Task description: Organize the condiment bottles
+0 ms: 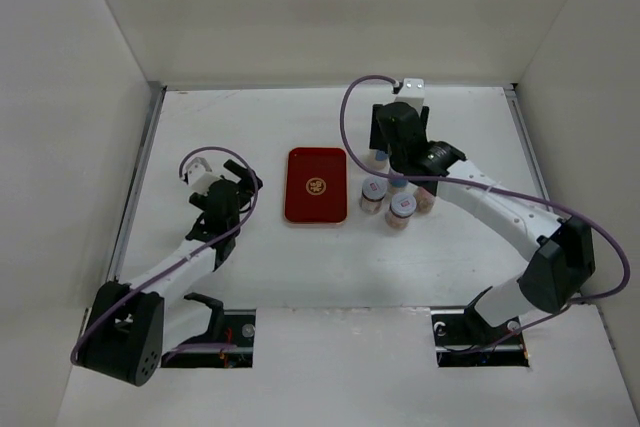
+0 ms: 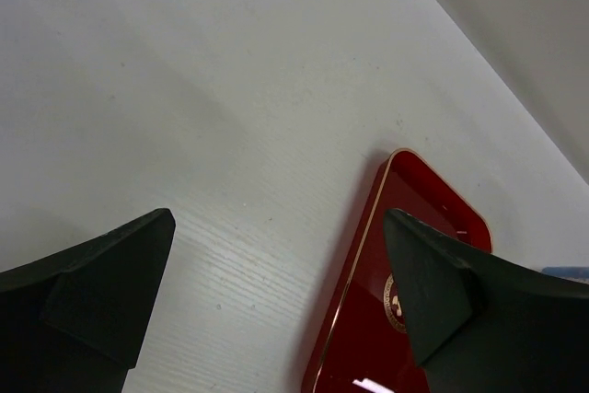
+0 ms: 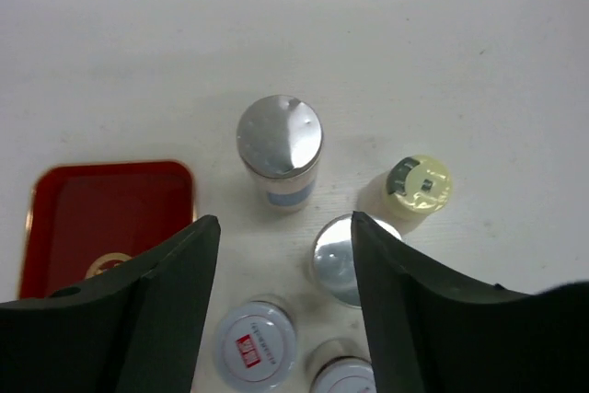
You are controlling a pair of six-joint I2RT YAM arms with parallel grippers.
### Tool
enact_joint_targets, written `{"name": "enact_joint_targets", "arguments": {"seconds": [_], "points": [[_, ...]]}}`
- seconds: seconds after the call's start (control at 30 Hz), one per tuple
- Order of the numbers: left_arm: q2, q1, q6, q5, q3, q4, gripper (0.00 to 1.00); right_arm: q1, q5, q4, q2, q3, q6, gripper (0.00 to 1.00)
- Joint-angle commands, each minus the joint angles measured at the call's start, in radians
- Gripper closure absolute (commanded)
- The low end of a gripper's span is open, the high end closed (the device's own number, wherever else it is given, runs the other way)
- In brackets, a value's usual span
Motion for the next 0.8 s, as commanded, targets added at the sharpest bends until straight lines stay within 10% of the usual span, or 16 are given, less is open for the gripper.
{"name": "enact_joint_targets", "arguments": {"seconds": [0.0, 0.4, 0.77], "points": [[0.043, 0.029, -0.038, 0.096, -0.005, 0.076, 0.0, -0.007, -0.014, -0.036, -0.014, 0.048, -0.013, 0.25], [0.068, 0.037, -0.044, 0.118, 0.0, 0.086, 0.0, -0.077, -0.013, -0.114, -0.054, -0.107, 0.077, 0.11], [0.079, 0.038, -0.044, 0.127, 0.003, 0.089, 0.0, -0.152, -0.129, 0.013, 0.01, -0.156, 0.094, 0.23]]}}
